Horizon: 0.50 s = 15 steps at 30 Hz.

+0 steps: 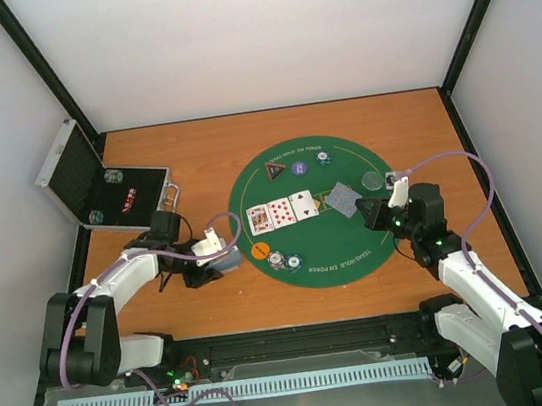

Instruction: Distribute texas hold em gaming equipment

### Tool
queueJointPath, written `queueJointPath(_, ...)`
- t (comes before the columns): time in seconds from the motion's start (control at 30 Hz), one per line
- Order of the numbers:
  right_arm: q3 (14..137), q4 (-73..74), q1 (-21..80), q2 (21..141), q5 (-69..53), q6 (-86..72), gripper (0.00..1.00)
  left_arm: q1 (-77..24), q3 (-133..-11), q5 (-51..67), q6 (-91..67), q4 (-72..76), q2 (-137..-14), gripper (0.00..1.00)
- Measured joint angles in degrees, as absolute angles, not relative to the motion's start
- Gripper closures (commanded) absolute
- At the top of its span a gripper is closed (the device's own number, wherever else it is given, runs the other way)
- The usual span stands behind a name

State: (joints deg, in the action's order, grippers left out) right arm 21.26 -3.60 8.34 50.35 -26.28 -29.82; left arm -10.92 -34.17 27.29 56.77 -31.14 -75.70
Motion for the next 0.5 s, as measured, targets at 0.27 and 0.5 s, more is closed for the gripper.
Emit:
queueJointPath(0.27, 21.3, -1.7, 8.3, 49.6, -26.1, -29.4, 0.97, -10.9, -29.9, 27.4, 51.6, -28.3, -70.1, 0.44)
queueJointPath(0.5, 21.2, -1.2, 8.3, 45.7, -25.2, -29.2, 0.97, -10.9, -28.3, 27.2, 47.8, -27.6, -64.8, 0.44)
